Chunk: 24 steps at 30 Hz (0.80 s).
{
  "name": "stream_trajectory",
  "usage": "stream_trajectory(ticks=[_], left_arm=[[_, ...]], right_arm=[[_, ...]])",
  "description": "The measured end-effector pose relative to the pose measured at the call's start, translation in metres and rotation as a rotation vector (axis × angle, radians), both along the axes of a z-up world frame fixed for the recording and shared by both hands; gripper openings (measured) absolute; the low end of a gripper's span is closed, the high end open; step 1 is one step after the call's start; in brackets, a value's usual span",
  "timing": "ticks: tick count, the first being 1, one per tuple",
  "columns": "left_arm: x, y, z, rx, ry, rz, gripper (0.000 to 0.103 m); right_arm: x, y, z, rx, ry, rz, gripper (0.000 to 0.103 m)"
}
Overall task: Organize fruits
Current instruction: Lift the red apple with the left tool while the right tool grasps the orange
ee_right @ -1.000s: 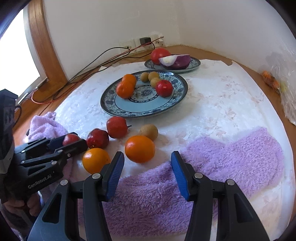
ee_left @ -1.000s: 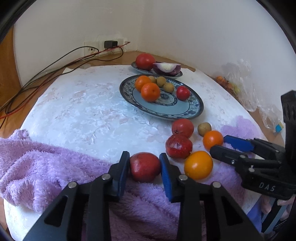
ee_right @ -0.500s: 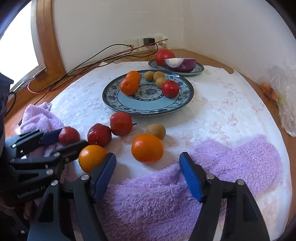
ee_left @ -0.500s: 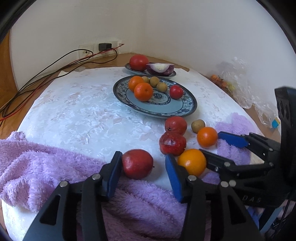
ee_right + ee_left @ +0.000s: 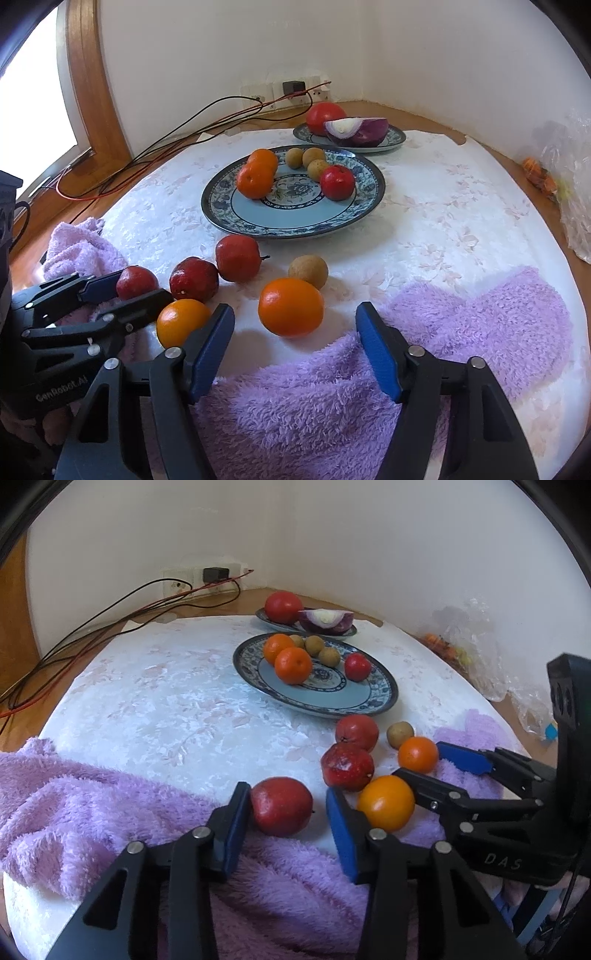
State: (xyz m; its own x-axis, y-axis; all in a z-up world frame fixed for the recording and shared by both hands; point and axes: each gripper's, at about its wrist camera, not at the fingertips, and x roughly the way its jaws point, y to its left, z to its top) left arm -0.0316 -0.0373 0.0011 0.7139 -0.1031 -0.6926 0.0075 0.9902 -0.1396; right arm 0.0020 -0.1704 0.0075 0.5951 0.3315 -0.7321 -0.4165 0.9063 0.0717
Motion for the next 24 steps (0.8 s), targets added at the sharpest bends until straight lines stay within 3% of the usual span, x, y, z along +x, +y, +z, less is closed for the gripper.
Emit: stream_trajectory(ticks=[4,10,24], left_arm=[[0.000,0.005,0.001,-0.017,-0.001,0.010,0.036],[0.000,0.003,0.001,-0.014,-0.001,0.010,0.036],[-0.001,0.006,0.002,-0.033,-0.004,0.009,0.036]], right_arm=[[-0.002,0.001,-0.001,-0.019,-0.019,-0.014,0.057],[-0.003,-0.004,0.000,-0.006,-0.028,-0.034,0.036],[-0.005,-0.010,0.001,0.031,-0.026,-0.039,0.036]])
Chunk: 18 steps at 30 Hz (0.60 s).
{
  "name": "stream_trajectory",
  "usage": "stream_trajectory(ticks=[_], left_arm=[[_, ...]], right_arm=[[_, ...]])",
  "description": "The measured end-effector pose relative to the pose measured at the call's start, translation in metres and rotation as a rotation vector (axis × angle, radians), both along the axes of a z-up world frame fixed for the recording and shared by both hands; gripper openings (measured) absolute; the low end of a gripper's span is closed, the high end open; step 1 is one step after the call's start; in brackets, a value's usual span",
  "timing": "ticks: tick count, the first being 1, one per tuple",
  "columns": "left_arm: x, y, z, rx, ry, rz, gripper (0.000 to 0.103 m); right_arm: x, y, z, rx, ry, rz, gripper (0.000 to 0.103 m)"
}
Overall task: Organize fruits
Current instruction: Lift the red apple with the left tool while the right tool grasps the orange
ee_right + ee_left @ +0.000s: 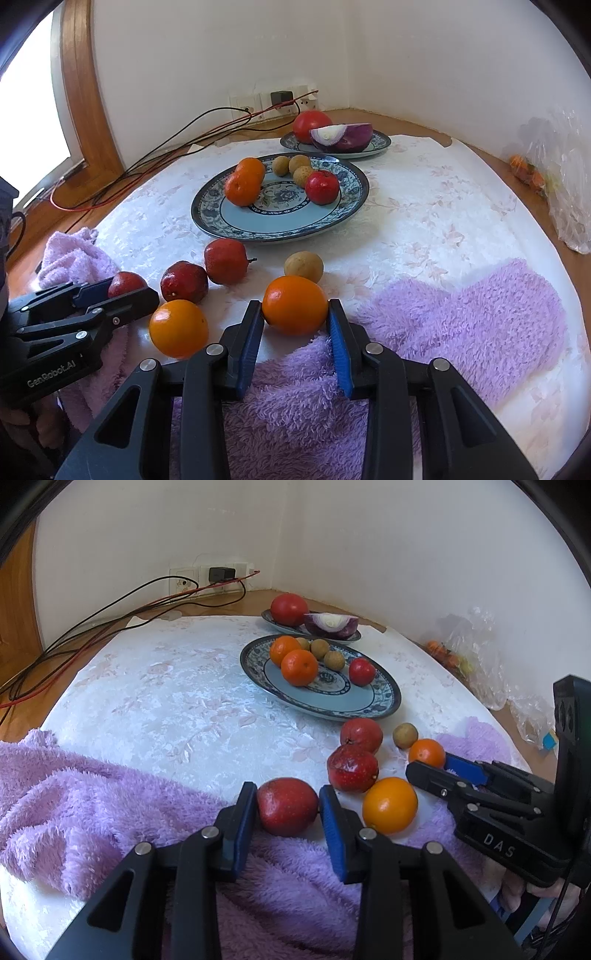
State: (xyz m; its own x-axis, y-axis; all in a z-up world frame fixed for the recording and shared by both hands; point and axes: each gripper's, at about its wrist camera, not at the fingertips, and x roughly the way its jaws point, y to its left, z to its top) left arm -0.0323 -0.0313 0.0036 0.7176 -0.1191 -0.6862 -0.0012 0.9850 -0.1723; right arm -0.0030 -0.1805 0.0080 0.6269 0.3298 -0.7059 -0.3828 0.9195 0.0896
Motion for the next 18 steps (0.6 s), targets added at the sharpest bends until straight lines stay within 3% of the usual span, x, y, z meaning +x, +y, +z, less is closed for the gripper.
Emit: stream_trajectory(ticks=[18], left_arm=[[-0.001,0.012,0.035,-0.015,-0.039,0.027,0.036]], right_arm=[[-0.007,-0.008,0.024,0.077,-0.034,0.023,0.036]])
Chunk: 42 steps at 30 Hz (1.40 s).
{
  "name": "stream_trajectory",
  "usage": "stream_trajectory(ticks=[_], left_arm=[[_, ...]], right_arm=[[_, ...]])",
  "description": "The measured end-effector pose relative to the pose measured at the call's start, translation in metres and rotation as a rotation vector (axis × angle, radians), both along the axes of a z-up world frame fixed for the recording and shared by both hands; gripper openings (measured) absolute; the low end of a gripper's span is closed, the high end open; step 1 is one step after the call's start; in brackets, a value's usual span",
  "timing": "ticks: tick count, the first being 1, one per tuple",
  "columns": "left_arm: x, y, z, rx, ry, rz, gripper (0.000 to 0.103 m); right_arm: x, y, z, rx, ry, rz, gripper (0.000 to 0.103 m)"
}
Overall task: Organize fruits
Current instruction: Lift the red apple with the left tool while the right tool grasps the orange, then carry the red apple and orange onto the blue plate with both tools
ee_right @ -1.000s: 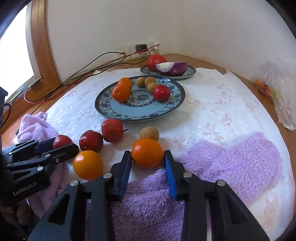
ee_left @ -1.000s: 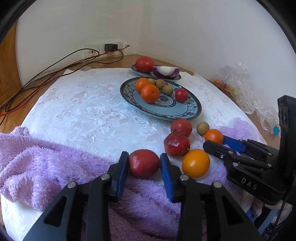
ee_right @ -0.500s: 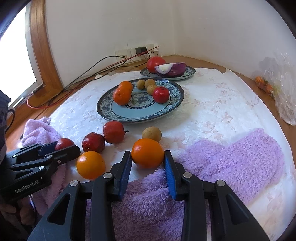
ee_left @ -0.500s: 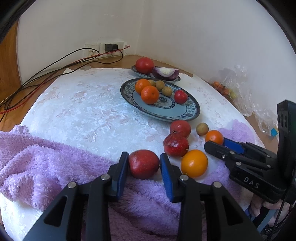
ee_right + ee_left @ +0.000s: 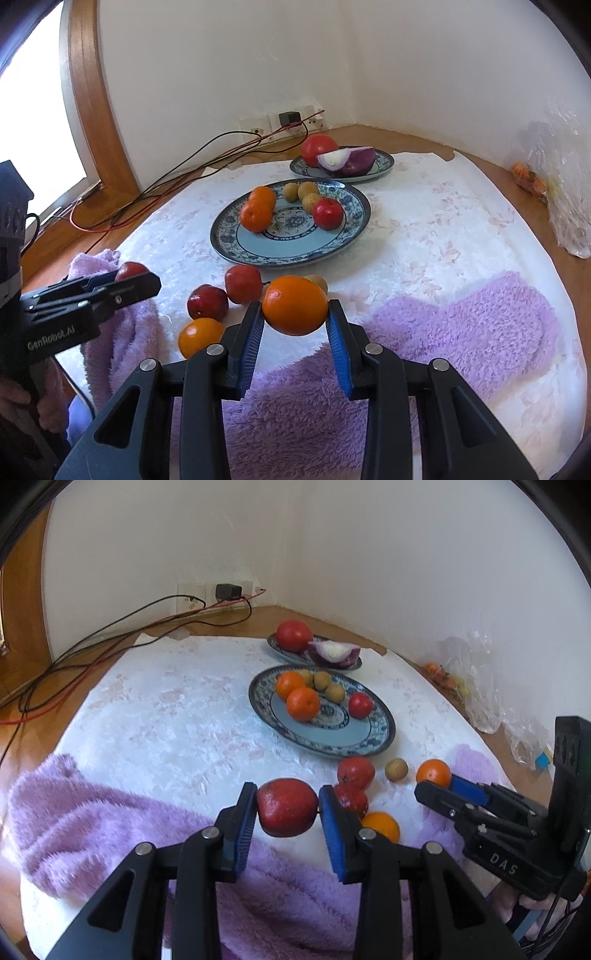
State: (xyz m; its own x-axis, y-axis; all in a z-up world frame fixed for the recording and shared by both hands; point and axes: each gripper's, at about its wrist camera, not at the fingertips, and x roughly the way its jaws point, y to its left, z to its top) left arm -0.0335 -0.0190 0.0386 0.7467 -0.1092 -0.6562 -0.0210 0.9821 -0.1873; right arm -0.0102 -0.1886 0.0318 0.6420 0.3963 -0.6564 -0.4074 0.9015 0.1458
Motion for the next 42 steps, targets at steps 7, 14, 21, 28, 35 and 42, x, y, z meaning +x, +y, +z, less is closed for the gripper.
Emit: stream_trajectory(ticks=[7,14,21,28,35,42], left_arm=[[0.012,0.003,0.013,-0.006,0.002,-0.002,0.036],[0.032,0.007,0.023,-0.006,0.007,0.002,0.036],[0.060,0.009,0.028,-0.017,0.016,-0.002,0.036],[0.088,0.006,0.021,-0.022,0.035,-0.014,0.036],[0.109,0.005,0.009,-0.035,0.059,-0.012,0.036],[0.122,0.008,-0.002,-0.043,0.082,-0.001,0.036]], right_arm=[[0.006,-0.001,0.013,0.005,-0.008,0.013,0.036],[0.022,-0.005,0.026,-0.002,-0.010,0.012,0.036],[0.045,-0.008,0.033,0.004,-0.001,0.016,0.036],[0.076,-0.008,0.034,0.004,0.014,0.015,0.036],[0.108,-0.006,0.025,-0.016,0.025,-0.008,0.036],[0.133,-0.004,0.014,-0.010,0.048,-0.021,0.036]])
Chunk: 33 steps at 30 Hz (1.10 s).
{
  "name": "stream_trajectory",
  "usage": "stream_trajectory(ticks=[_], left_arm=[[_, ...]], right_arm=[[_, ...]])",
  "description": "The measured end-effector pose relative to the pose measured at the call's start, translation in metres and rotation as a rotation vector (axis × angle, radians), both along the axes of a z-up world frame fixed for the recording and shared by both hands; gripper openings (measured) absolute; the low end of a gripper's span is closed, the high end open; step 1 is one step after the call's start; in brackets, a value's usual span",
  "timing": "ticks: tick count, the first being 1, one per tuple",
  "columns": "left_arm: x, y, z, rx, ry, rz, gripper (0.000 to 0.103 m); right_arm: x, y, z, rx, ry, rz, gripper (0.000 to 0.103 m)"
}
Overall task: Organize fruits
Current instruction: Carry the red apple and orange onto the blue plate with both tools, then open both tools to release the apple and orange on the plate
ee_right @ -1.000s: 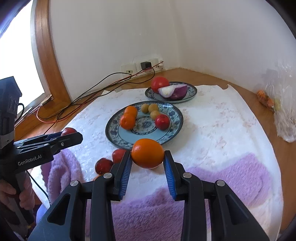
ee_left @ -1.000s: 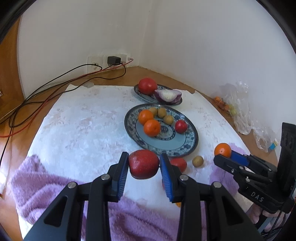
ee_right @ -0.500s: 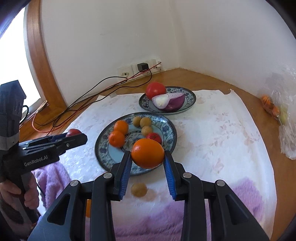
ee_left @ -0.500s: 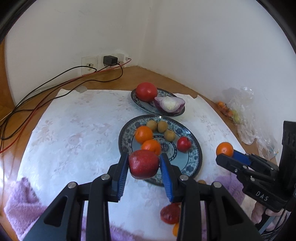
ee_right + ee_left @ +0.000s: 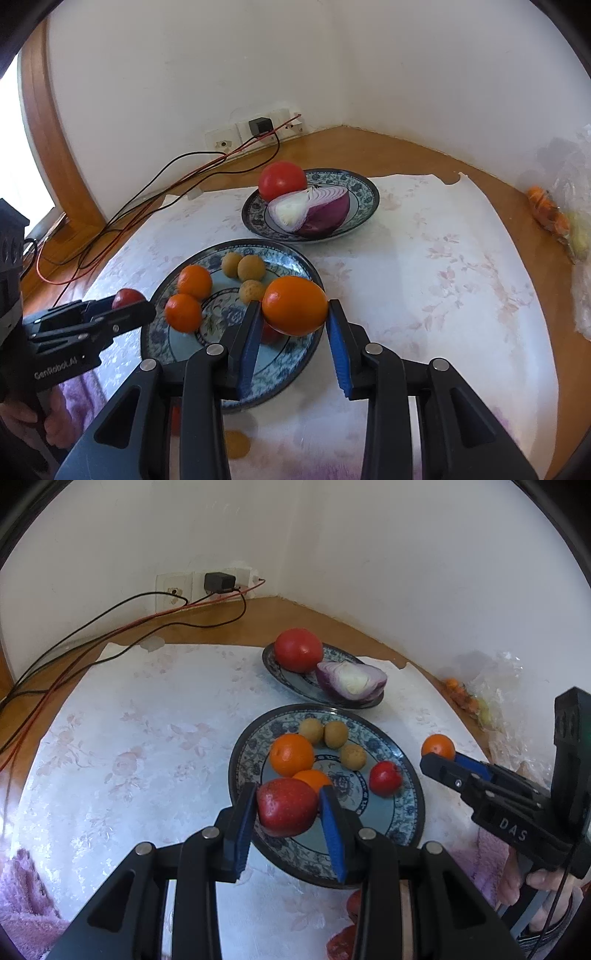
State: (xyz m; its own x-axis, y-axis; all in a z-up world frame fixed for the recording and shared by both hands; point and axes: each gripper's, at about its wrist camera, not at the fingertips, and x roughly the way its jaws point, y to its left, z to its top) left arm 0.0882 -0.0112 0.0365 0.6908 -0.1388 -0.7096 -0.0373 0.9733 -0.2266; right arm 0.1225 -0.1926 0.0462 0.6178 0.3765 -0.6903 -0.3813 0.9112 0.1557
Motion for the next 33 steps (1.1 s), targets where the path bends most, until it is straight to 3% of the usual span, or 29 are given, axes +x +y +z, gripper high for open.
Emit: stream_trajectory(ticks=[12,33], left_arm=[[0.011,0.003,-0.010,-0.012,0.018,-0.001,0.036],[0.010,0.004,-0.010,-0.025,0.017,-0.005,0.037]], right_arm=[[0.025,0.010,-0.018,0.002,0.034,0.003,0.036],[0.029,0.015,-0.020,0.014,0.034,0.018,0.036]])
